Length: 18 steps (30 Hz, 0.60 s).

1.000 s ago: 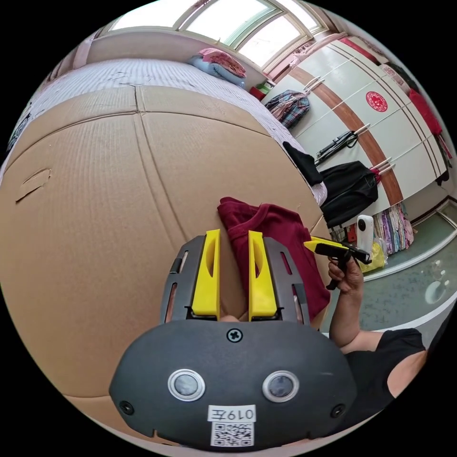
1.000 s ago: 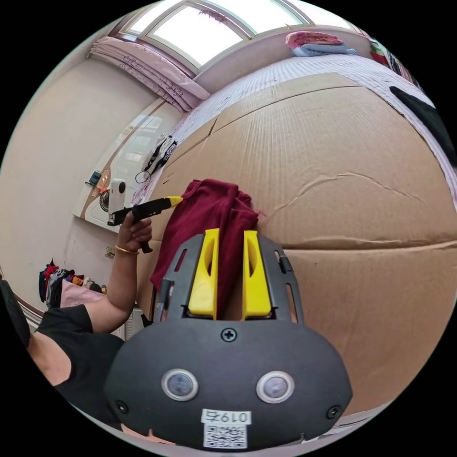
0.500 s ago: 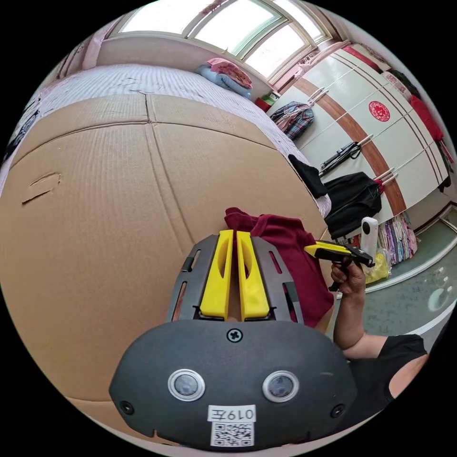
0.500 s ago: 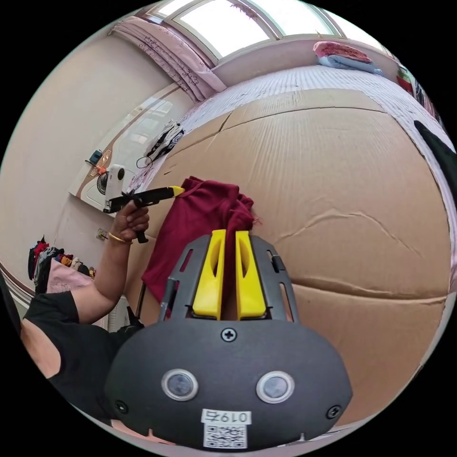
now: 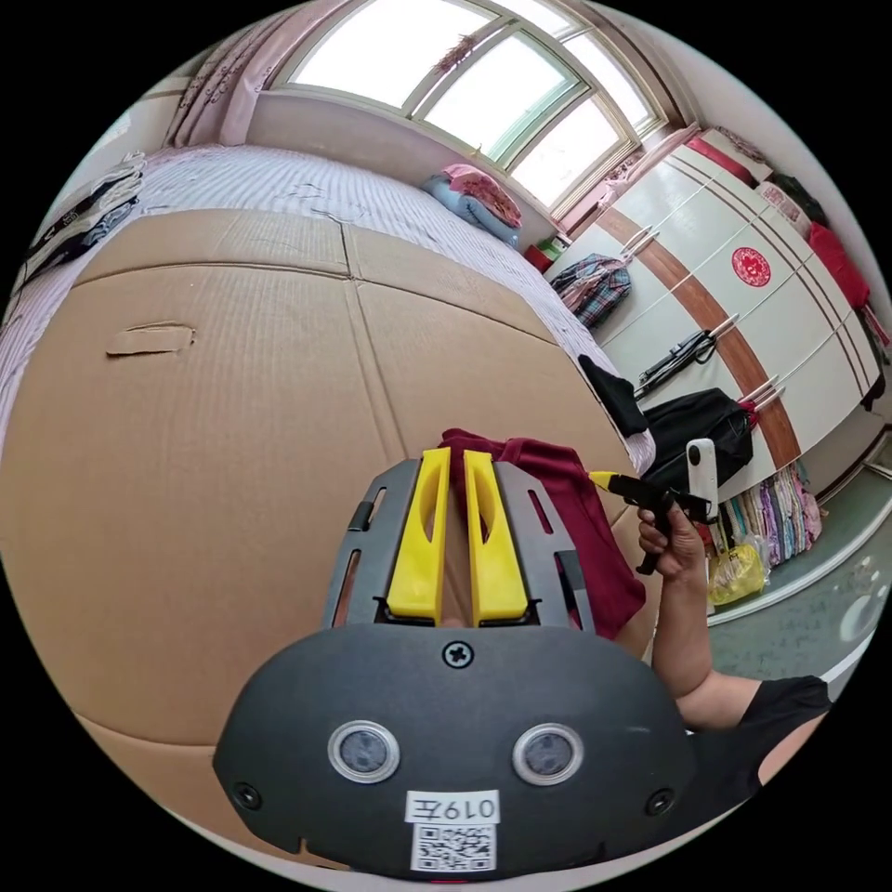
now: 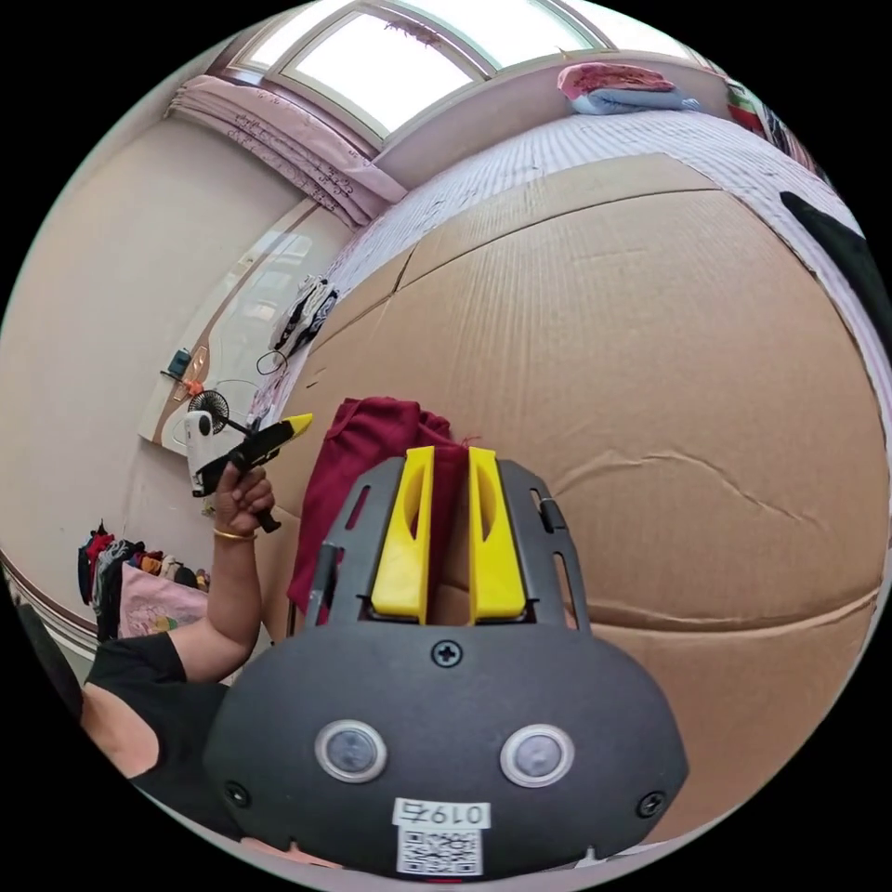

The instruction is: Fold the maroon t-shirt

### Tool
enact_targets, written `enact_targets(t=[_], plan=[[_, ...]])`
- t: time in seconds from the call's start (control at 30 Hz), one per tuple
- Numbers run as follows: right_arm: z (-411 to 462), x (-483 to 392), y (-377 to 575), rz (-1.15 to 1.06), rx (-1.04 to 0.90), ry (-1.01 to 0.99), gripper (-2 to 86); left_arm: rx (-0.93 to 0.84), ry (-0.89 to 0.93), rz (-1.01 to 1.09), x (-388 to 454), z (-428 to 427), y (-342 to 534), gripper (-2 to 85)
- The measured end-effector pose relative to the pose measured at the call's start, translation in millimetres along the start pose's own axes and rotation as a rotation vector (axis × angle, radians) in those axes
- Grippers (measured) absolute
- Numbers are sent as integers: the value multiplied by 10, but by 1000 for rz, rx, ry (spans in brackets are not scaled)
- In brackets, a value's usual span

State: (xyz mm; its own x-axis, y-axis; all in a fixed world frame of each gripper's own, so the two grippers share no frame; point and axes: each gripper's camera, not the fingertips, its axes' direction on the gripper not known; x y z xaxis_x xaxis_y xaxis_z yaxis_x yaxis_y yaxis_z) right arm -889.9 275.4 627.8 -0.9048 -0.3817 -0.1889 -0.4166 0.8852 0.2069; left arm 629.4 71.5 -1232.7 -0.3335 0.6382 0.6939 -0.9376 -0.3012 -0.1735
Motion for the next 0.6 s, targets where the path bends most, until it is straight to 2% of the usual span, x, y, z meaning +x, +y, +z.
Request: enact_targets(t=[0.2, 0.3, 0.4, 0.47, 0.6], plan=[[-4, -120, 93, -46, -4, 78, 23, -18, -132, 135, 435, -121, 612, 16], [-344, -392, 446, -147, 118, 119, 14, 27, -114, 194, 639, -259, 993, 21], [-511, -714, 889, -268, 135, 38, 32, 62, -130, 246, 835, -354, 1357, 32], [-491, -679, 1101, -230, 67, -39, 69, 72, -106, 243, 886, -384, 1543, 45], [-543, -416, 1279, -127, 66, -125, 67, 41, -45, 129, 804, -340, 1862, 77]])
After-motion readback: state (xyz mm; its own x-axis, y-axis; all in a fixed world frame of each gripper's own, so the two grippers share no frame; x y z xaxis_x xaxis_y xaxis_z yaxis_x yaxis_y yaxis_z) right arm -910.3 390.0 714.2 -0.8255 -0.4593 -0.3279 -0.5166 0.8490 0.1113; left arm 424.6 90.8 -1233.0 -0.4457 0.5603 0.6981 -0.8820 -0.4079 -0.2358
